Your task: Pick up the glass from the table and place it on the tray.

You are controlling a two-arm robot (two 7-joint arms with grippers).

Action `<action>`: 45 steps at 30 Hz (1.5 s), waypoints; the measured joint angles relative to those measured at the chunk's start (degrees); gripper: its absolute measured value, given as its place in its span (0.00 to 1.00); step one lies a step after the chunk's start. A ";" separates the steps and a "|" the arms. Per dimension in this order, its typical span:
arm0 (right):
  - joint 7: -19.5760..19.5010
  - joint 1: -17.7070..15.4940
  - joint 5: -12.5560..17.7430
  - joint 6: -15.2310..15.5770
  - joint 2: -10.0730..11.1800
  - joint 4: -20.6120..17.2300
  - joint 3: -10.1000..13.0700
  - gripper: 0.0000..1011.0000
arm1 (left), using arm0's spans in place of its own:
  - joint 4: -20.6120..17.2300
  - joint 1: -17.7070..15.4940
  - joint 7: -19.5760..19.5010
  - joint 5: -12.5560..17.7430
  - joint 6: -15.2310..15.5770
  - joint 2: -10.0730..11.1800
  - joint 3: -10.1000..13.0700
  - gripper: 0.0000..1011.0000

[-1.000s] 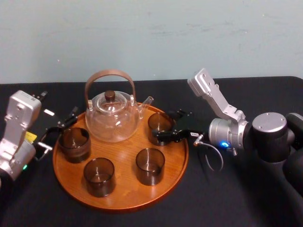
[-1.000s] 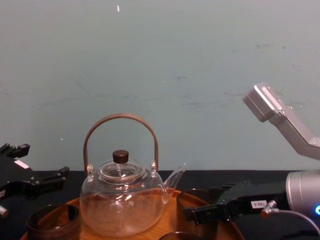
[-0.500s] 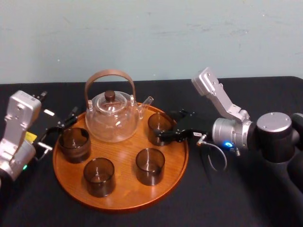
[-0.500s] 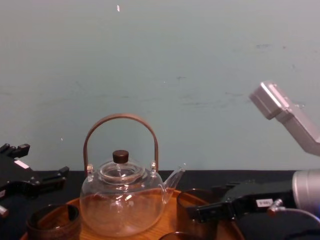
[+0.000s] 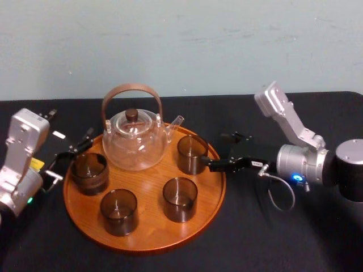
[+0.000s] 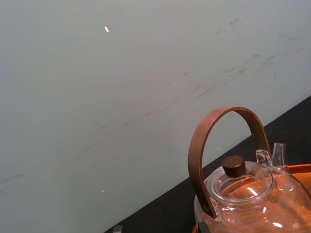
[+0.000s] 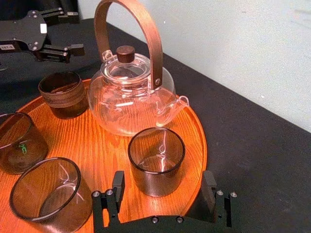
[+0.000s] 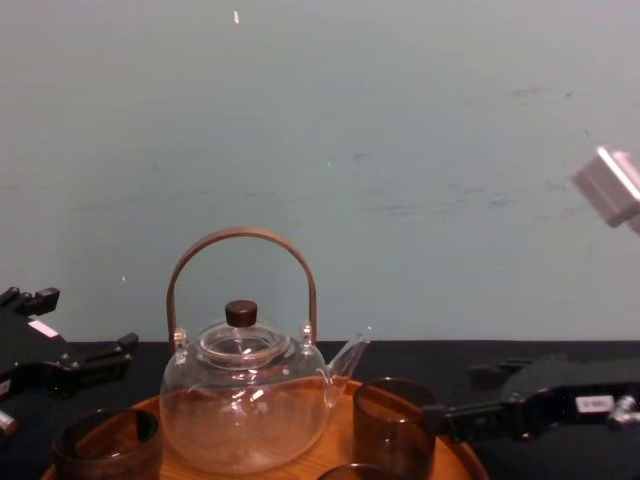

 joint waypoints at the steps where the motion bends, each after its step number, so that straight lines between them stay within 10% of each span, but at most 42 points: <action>1: -0.03 -0.57 0.39 -0.07 0.62 -0.81 0.33 0.99 | 0.00 0.00 0.00 0.00 0.00 0.00 0.00 0.99; 21: -5.16 -9.75 5.64 -4.22 6.80 -9.88 7.43 0.99 | 0.00 0.00 0.00 0.00 0.00 0.00 0.00 0.99; 45: -22.68 -19.32 0.96 -12.41 -0.35 -11.66 16.25 0.99 | 0.00 0.00 0.00 0.00 0.00 0.00 0.00 0.99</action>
